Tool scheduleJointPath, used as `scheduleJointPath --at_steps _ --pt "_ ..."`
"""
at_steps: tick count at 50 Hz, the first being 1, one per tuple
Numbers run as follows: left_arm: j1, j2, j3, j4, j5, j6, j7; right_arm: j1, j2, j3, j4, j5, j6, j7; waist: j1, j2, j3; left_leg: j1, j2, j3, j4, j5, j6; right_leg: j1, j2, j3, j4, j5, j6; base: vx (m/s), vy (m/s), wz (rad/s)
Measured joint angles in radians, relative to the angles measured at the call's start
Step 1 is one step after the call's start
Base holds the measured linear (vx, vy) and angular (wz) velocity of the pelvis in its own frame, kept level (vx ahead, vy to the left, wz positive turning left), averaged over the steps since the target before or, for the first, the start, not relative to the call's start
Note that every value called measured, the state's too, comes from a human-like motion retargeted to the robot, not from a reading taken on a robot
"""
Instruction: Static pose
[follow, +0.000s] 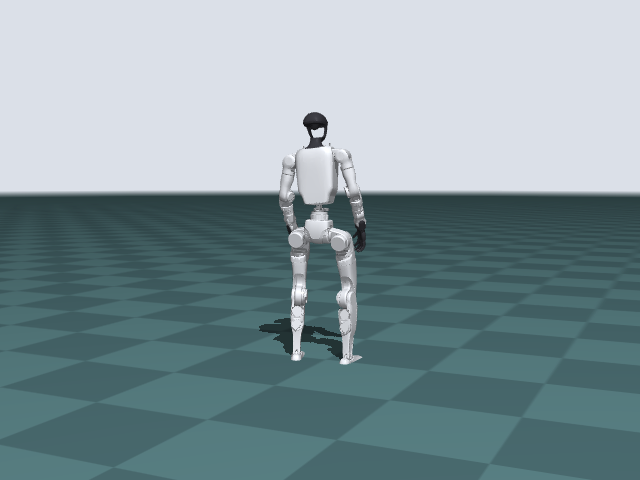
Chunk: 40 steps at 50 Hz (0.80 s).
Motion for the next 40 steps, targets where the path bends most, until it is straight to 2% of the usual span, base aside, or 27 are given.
scheduleJointPath --at_steps 40 --pt "0.005 0.006 0.000 -0.017 -0.015 -0.007 -0.003 0.003 0.003 -0.001 -0.008 0.002 -0.005 -0.005 0.001 -0.008 0.005 0.001 0.002 0.003 0.012 -0.007 -0.003 0.002 -0.001 0.000 0.010 -0.006 0.001 0.00 0.00 0.00"
